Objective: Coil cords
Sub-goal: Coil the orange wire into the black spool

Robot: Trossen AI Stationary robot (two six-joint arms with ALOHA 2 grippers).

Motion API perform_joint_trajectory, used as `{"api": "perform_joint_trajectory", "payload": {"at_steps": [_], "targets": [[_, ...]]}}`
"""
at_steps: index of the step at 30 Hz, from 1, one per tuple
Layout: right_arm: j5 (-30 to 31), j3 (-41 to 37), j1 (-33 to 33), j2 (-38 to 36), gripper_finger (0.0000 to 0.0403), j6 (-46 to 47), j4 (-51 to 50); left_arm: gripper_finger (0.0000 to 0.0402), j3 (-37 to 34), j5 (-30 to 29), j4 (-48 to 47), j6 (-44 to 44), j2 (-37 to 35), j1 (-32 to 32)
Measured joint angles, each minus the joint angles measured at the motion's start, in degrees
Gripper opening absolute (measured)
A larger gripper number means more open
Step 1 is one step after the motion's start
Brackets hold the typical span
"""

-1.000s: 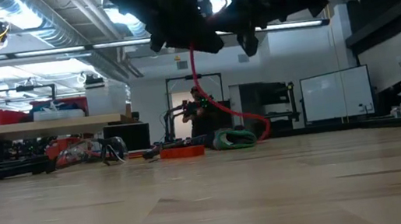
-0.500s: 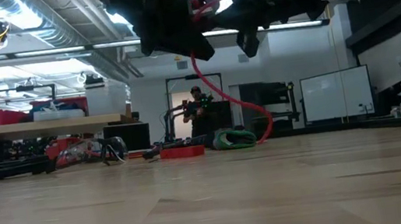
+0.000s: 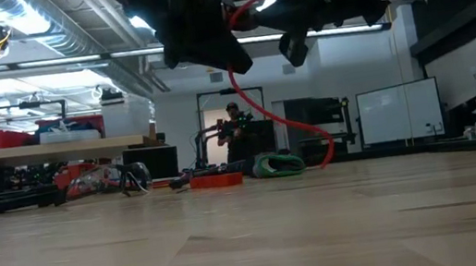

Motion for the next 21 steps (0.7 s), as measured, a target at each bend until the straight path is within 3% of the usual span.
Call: {"api": "perform_joint_trajectory", "payload": {"at_steps": [8,15,21], "targets": [[0.0,0.0,0.0,0.0,0.0001,0.0,0.1,0.0045,0.0,0.0,-0.3,-1.0,0.0,-1.4],[-0.1,0.0,0.0,0.0,0.0001,0.1,2.3,0.0008,0.0,-0.2,-0.2,-4.7,0.0,-1.4],[-4.0,0.0,0.0,0.0,0.0001,2.0,5.9,0.0004,0.0,-2.7,-0.3,-5.0,0.0,-1.7]]}}
